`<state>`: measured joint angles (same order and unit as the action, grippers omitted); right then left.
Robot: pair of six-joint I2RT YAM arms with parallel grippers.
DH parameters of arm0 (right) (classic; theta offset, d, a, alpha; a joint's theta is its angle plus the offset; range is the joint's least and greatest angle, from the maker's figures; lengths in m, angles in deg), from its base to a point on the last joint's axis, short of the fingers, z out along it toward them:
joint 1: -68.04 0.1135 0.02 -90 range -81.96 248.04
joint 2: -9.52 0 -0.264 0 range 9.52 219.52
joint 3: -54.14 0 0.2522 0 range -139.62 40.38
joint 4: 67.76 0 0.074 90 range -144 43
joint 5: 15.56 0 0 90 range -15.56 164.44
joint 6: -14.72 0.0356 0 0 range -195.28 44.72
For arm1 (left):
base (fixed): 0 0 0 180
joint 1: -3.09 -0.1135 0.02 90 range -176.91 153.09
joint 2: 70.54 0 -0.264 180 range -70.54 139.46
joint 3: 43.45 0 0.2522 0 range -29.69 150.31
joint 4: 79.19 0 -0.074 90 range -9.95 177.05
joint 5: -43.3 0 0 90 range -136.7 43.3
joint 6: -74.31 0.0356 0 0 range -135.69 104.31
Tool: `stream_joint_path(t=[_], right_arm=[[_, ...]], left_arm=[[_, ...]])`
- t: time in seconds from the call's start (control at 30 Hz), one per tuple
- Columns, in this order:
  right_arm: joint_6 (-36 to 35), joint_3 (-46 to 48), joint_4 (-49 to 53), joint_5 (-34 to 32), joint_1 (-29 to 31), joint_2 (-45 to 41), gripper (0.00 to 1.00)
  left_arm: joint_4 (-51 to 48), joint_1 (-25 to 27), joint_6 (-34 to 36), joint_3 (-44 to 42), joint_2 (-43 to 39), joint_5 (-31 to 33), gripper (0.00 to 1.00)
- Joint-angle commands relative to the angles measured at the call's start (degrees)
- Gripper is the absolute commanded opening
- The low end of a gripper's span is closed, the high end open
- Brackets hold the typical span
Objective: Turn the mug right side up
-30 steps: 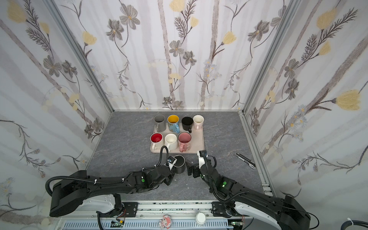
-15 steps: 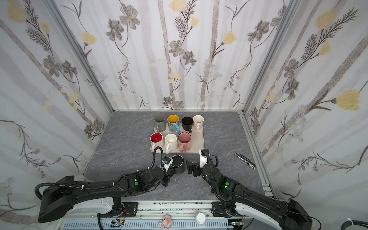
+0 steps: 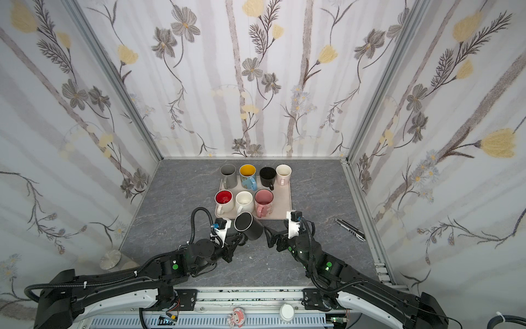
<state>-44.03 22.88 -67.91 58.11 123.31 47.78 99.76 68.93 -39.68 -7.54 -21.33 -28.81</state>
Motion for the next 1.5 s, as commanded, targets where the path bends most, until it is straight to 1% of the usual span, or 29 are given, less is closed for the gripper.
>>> stream_joint_path(t=[0.0, 0.2, 0.37, 0.57, 0.77, 0.9, 1.0, 1.07, 1.13, 1.3, 1.43, 1.47], right_arm=[[2.31, -0.40, -5.59, 3.48, 0.02, -0.62, 1.00], [5.63, 0.42, -16.06, 12.57, 0.02, 1.51, 0.99], [10.18, 0.30, -28.47, 21.10, 0.02, 7.59, 0.97], [16.79, -1.50, -45.12, 28.06, 0.02, 16.42, 0.95], [20.06, -6.48, -58.15, 35.16, 0.11, 24.43, 0.94], [22.33, -8.53, -64.17, 35.94, 0.11, 28.22, 0.92], [22.99, -9.73, -67.45, 36.69, 0.16, 29.45, 0.88], [22.99, -10.61, -67.50, 37.32, 0.22, 29.68, 0.81], [22.90, -10.82, -67.62, 37.33, 0.19, 29.68, 0.73], [22.73, -11.72, -67.71, 37.34, 0.22, 30.28, 0.45], [22.34, -11.68, -66.39, 36.50, 0.33, 29.76, 0.15], [21.77, -11.51, -65.39, 36.06, 0.37, 29.17, 0.04]], left_arm=[[9.33, -0.99, -1.80, -0.61, -3.25, 0.71, 0.00], [18.36, -3.38, -3.39, -3.23, -10.69, 0.29, 0.00], [27.74, -4.48, -1.61, -3.61, -13.48, -1.50, 0.00], [38.78, -5.00, -0.62, -2.40, -11.25, -5.06, 0.00], [47.23, -5.11, -0.90, -0.56, -7.55, -8.77, 0.00], [50.12, -5.11, -1.75, 0.93, -5.38, -11.12, 0.00], [50.07, -5.10, -2.33, 1.65, -4.35, -12.00, 0.00], [49.57, -5.07, -2.63, 1.78, -4.18, -11.70, 0.00], [49.01, -5.08, -2.87, 1.71, -4.04, -11.27, 0.00], [48.67, -5.11, -3.45, 1.85, -3.30, -11.21, 0.00], [48.18, -5.04, -4.24, 2.25, -2.31, -11.18, 0.00], [47.78, -5.07, -4.61, 2.30, -2.28, -10.82, 0.00]])
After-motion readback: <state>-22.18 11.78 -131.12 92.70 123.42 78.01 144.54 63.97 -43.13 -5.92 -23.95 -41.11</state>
